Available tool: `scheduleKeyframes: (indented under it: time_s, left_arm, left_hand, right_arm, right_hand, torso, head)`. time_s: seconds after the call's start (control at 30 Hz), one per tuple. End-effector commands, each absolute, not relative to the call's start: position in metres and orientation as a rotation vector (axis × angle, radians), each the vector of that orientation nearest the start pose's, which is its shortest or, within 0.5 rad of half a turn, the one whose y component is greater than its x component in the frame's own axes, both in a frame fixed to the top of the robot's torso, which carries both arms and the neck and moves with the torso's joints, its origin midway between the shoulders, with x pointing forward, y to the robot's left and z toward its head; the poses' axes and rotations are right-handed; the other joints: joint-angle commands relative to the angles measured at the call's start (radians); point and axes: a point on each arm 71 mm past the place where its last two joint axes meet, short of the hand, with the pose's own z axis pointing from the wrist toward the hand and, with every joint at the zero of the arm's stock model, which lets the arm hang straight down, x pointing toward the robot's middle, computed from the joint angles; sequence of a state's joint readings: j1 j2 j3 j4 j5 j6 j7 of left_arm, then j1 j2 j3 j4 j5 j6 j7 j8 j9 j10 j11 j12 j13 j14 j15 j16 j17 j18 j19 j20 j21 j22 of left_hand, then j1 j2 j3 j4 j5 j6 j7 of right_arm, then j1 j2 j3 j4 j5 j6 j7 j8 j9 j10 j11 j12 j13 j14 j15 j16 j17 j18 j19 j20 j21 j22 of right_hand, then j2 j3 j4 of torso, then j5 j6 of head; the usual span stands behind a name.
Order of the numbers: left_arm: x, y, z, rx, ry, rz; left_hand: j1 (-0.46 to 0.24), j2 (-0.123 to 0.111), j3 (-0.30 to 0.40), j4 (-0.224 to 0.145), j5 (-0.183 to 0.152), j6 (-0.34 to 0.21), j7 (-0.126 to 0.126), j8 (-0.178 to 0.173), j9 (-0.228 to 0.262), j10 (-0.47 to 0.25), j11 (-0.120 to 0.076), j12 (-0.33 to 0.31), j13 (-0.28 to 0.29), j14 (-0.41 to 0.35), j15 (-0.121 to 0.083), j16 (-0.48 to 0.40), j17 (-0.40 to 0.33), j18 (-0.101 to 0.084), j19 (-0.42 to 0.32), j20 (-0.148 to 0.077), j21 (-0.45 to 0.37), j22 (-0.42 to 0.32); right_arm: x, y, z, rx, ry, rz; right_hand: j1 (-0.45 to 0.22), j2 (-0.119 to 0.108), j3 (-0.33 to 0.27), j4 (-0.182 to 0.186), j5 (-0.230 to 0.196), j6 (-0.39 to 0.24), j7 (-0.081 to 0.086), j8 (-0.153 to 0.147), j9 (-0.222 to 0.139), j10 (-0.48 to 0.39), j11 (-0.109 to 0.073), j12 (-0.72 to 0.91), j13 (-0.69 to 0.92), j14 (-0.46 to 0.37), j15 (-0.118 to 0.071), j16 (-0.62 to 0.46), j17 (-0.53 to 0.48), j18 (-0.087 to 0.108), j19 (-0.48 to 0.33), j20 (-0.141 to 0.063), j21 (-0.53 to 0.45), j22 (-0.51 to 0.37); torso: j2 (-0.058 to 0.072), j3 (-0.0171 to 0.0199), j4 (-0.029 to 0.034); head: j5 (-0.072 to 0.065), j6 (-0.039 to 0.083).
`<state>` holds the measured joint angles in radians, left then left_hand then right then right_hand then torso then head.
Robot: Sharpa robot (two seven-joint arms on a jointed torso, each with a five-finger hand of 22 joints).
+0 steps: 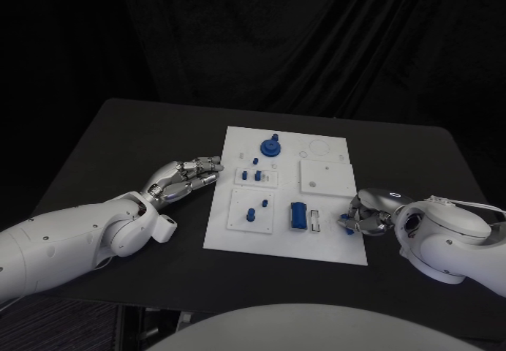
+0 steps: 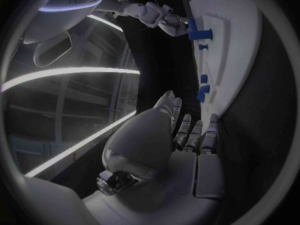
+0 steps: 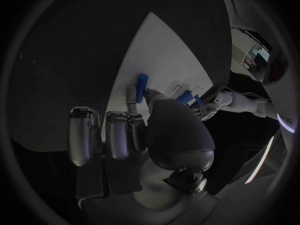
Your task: Assemble the parts on the task board
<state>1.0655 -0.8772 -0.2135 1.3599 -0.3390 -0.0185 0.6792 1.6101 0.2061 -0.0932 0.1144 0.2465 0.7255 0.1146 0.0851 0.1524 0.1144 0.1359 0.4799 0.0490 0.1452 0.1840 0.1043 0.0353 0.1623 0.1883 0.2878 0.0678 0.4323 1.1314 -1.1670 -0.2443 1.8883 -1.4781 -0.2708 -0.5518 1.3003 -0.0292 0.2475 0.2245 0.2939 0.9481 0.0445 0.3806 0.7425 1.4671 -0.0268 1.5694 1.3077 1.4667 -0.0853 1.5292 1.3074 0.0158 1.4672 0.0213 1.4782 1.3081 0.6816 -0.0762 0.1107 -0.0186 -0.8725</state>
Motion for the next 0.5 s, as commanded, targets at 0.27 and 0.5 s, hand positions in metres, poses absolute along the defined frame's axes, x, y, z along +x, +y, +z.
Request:
scheduleKeyframes:
  time_s: [0.27,0.5]
  left_arm:
    - [0.4409,0.2539,-0.2832,-0.689,1.572,-1.705]
    - [0.4412,0.2539,-0.2836,-0.689,1.574,-1.705]
  left_hand:
    - [0.002,0.006,0.007,-0.001,0.005,0.003,0.004,0.003,0.001,0.003,0.003,0.001,0.001,0.007,0.002,0.003,0.001,0.009,0.000,-0.001,0.003,-0.003]
    - [0.003,0.006,0.007,-0.001,0.005,0.003,0.004,0.003,0.001,0.003,0.003,0.001,0.001,0.006,0.002,0.003,0.001,0.009,0.000,0.000,0.002,-0.003]
  right_arm:
    - [0.3581,-0.2717,-0.2586,0.519,2.114,0.436]
    - [0.3584,-0.2677,-0.2582,0.611,2.136,0.475]
  right_hand:
    - [-0.061,-0.029,0.214,-0.156,-0.007,0.000,-0.003,0.021,0.027,0.104,-0.001,0.001,0.263,0.088,-0.003,0.003,0.181,0.007,0.065,0.002,0.008,0.233]
    - [-0.086,-0.035,0.222,-0.154,-0.009,-0.004,-0.003,0.022,0.031,0.104,0.000,0.001,0.263,0.087,-0.003,0.002,0.177,0.008,0.064,0.002,0.005,0.232]
  torso:
    - [0.000,-0.0009,0.0006]
    - [0.000,-0.0006,0.0003]
  head:
    - [-0.002,0.000]
    - [0.001,0.000]
